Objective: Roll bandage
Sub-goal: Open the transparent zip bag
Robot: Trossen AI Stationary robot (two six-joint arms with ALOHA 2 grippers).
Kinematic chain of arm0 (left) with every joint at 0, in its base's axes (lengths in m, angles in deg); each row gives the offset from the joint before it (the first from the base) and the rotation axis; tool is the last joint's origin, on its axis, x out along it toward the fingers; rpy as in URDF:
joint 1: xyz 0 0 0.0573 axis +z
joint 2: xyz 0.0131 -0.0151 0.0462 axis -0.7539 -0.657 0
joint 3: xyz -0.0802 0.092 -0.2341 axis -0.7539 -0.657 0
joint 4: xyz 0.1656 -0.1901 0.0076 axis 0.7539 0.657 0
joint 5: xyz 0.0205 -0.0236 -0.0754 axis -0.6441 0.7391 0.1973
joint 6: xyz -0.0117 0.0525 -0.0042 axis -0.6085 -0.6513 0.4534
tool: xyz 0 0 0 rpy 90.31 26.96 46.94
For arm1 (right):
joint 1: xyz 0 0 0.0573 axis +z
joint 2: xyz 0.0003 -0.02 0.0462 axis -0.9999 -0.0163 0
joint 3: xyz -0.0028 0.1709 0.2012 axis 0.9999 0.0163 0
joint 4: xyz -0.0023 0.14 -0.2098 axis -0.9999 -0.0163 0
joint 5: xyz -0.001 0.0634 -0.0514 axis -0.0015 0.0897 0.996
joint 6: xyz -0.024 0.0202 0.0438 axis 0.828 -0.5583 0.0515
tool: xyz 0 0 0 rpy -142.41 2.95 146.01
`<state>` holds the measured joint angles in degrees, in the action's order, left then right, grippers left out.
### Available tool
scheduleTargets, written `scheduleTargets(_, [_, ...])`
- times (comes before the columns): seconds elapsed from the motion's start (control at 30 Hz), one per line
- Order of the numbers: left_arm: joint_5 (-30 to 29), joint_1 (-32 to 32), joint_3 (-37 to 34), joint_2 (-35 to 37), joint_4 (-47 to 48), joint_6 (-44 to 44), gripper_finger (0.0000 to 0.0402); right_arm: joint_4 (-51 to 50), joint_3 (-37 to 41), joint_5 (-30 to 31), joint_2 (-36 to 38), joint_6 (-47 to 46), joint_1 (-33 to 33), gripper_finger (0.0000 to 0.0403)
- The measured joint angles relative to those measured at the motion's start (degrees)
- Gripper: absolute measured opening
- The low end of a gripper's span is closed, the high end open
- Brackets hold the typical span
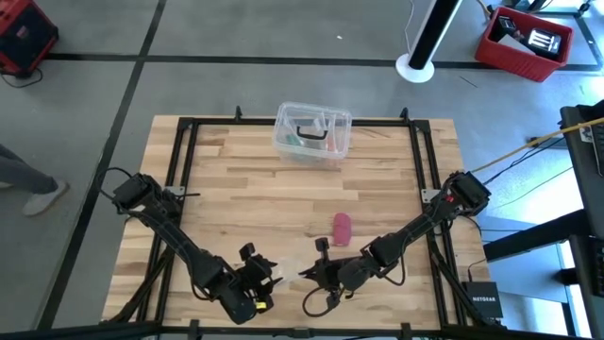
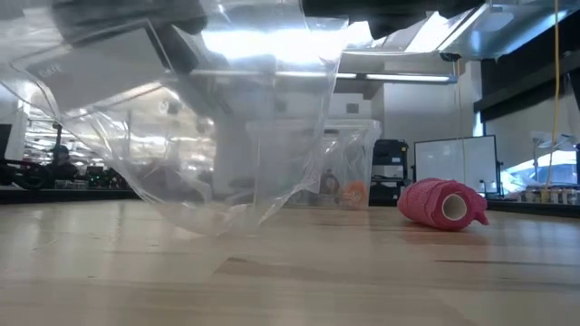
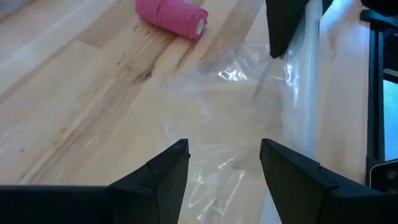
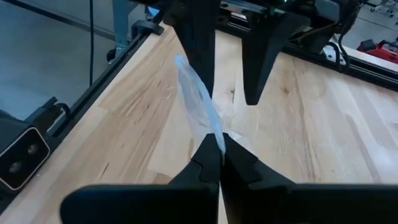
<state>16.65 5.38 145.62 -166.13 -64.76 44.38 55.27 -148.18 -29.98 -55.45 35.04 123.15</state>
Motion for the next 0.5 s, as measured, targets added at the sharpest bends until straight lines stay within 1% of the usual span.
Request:
scheduleTargets(0.1, [-0.1, 0.0, 0.0, 0.0, 0.0, -0.3, 0.0191, 0.8, 0.0, 0.1, 0.0, 0.1, 0.0, 0.0001])
scheduleTargets(0.2, [-2.6, 0.0, -0.4, 0.0, -0.1, -0.3, 0.0192, 1.5, 0.0, 0.3, 0.0, 0.1, 0.0, 0.0001])
scheduleTargets(0.27, [-3.1, 0.1, -0.4, -0.1, 0.4, -0.7, 0.0191, 0.7, 0.0, 0.3, 0.0, 0.1, 0.0, 0.0001])
scheduleTargets(0.5, [-3.3, 0.4, -0.4, -0.1, -0.1, -6.6, 0.0191, -2.5, 0.0, 0.7, 0.0, -0.8, 0.0, 0.0001])
